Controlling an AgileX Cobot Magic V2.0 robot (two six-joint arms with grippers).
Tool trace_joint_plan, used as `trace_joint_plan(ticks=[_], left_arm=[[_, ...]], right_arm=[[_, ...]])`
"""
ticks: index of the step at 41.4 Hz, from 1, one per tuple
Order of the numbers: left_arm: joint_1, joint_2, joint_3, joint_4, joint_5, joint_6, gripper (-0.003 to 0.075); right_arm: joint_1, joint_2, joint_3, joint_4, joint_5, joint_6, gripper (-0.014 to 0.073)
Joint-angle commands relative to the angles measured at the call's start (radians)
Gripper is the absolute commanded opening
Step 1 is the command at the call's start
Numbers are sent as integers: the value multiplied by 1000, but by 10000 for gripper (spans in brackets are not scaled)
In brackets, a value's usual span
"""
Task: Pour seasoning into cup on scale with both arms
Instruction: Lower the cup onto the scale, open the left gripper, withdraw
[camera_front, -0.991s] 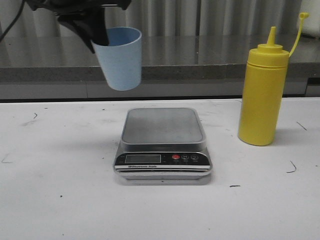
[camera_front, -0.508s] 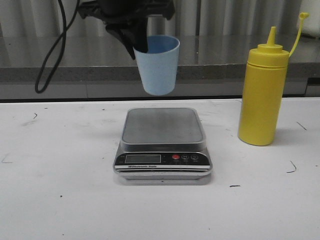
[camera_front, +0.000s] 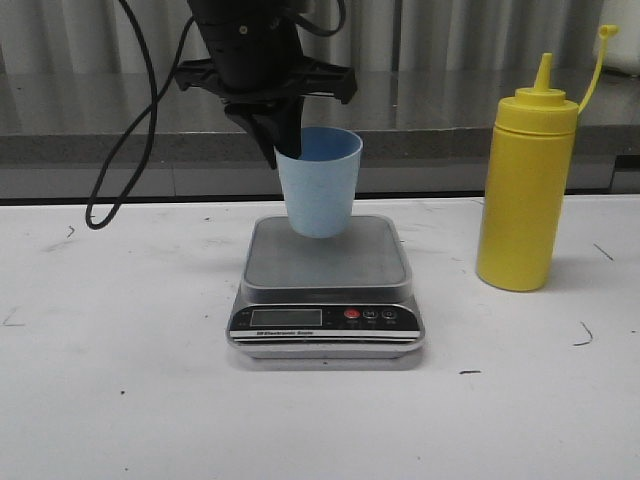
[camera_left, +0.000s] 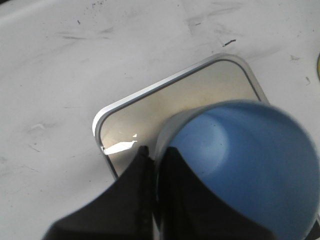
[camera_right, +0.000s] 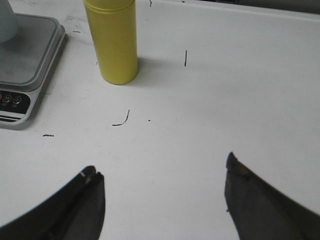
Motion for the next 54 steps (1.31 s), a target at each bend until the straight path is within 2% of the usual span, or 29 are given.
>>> trace_joint_plan(ticks=[1,22,27,31,34,35,46,54], left_arm=[[-5,-56,-37,-17,-33,-5,-19],[-5,-28,-37,-19,-19,-5,-8],[-5,-28,-37,-21,-16,-5,103],[-5,-30,-37,-25,-9,-5,283],[-5,-43,-37,-40,-2,-5,393],[-5,-49,-37,-44,0,-5,408],[-5,-208,-31,-11,20,-3,419],[-5,-412,78,-17,15,-3,419]], right_arm=[[-2,12,-23,-9,-64,-11,529],[-2,12,-23,-9,-64,-11,529],[-2,12,-23,-9,-64,-11,529],[-2,12,-23,-9,-64,-11,529],[-2,12,-23,-9,-64,-11,529],[-2,12,-23,-9,-64,-11,529],[-2,12,-23,-9,-64,-11,529],[-2,12,-23,-9,-64,-11,529]])
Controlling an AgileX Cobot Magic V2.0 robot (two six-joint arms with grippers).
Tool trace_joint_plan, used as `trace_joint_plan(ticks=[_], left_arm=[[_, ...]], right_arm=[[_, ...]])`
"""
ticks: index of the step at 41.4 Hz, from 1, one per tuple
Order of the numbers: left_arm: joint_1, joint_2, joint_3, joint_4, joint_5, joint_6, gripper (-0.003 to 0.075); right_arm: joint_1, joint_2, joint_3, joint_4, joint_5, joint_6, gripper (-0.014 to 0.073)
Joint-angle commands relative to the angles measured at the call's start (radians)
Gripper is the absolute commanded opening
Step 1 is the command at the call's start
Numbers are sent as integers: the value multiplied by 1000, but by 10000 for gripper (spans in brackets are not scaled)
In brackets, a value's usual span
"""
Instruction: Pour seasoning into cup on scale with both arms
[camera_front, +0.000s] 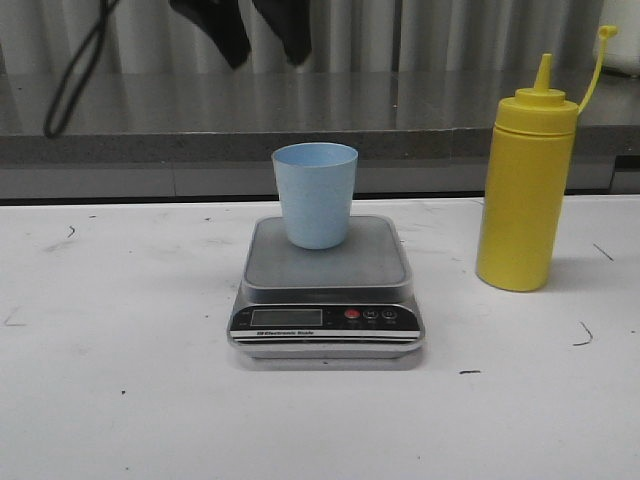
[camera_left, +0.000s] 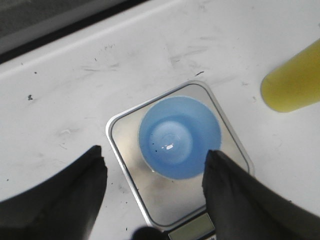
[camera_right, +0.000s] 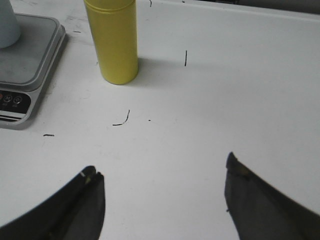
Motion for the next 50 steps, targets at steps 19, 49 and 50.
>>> trace_joint_plan(ticks=[19,49,50], left_arm=[[82,-651,523,33,-167,-3,419],[116,-1234,1017,18,-203,-3,419],[116,-1236,1017,18,-203,-3,419]], right_arm=[[-2,12,-23,-9,-64,-11,529],[-2,12,-23,-9,-64,-11,529],[-2,12,-23,-9,-64,-11,529]])
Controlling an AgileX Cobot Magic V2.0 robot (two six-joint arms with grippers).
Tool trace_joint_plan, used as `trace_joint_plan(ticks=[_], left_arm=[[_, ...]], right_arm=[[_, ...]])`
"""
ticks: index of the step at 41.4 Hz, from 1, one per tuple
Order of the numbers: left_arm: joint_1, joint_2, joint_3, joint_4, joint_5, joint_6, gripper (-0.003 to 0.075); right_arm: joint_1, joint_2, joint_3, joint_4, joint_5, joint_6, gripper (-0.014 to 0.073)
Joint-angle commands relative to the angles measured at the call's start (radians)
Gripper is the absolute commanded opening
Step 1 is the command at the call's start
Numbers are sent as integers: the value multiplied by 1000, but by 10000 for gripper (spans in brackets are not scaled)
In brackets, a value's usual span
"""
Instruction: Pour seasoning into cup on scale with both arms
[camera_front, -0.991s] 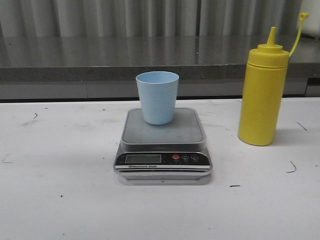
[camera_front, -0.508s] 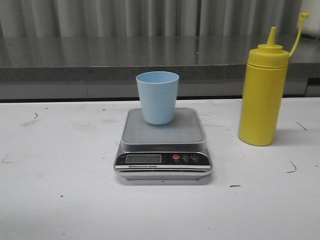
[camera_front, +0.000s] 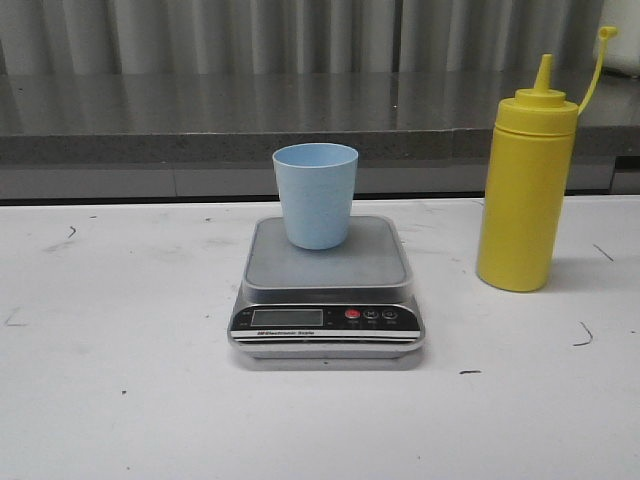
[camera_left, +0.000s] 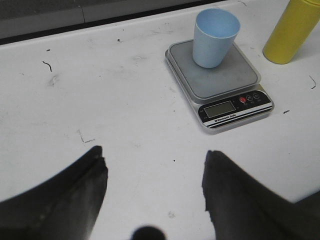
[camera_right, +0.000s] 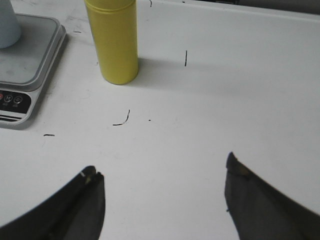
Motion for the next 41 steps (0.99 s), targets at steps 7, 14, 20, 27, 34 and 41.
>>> trace_joint_plan(ticks=[7,14,20,27,34,41], left_arm=[[2,-10,-21,-9,-75,-3,419],[2,-10,-21,-9,-75,-3,419],[2,-10,-21,-9,-75,-3,419],[2,-10,-21,-9,-75,-3,419],[2,-10,-21,-9,-75,-3,419],[2,-10,-21,-9,-75,-3,419]], right_arm=[[-2,12,-23,-9,-65,-11,529],[-2,12,-23,8,-105,-11,529],[-2,25,-23,9,-110,-24,538],[64,122,-31,35,-110,-71,664],[149,249,-81,35,-119,-71,654],[169,385,-143,57,-268,-71,654]])
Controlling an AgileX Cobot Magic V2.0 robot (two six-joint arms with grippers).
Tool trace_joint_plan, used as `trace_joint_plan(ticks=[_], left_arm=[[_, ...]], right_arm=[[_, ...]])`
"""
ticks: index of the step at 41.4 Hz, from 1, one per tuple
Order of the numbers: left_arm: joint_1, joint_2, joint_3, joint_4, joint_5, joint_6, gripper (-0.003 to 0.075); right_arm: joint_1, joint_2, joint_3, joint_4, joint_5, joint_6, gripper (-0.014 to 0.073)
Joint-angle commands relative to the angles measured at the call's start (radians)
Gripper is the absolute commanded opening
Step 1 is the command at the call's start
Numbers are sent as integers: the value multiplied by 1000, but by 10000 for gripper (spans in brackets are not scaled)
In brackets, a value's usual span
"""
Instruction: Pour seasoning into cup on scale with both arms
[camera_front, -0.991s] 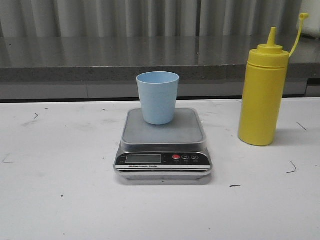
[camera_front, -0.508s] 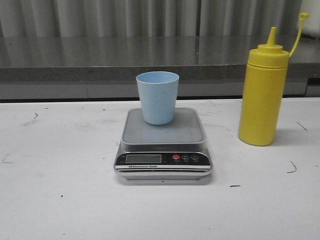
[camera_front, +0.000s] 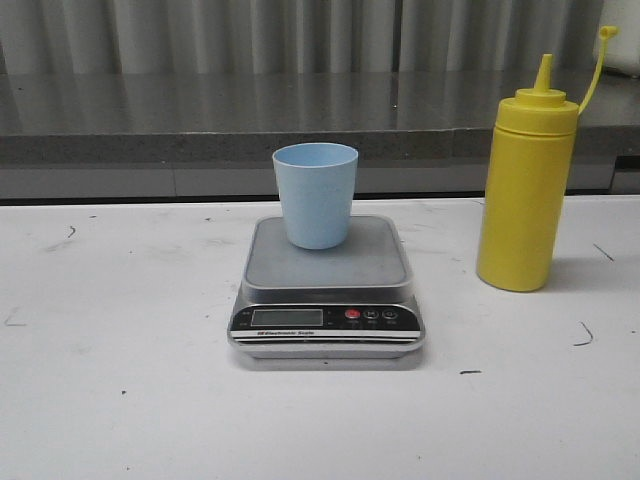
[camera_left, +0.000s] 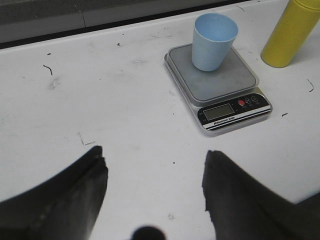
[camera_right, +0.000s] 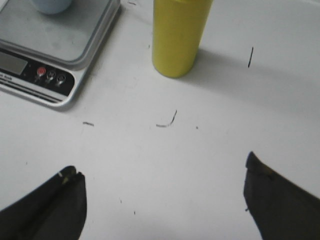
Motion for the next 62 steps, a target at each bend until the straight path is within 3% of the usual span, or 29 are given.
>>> trace_joint_plan(ticks=[1,13,19,28,46,50,62], left_arm=[[2,2,-24,-9,-73,-3,419],[2,2,-24,-9,-73,-3,419],[2,2,-24,-9,-73,-3,419],[2,2,-24,-9,-73,-3,419],[2,2,-24,-9,-73,-3,419],[2,2,-24,-9,-73,-3,419],[2,2,-24,-9,-73,-3,419]], right_arm=[[2,65,-52,25,-175,-15,654],[2,307,-29,70,-413,-15,654],[2,413,70,70,-679,-15,654],[10,579,240,70,-1191,21,654],[10,874,232,30,-1685,75,654],[10,919,202,15,-1750,103,654],[8,1034,65,17,-1754,110,654]])
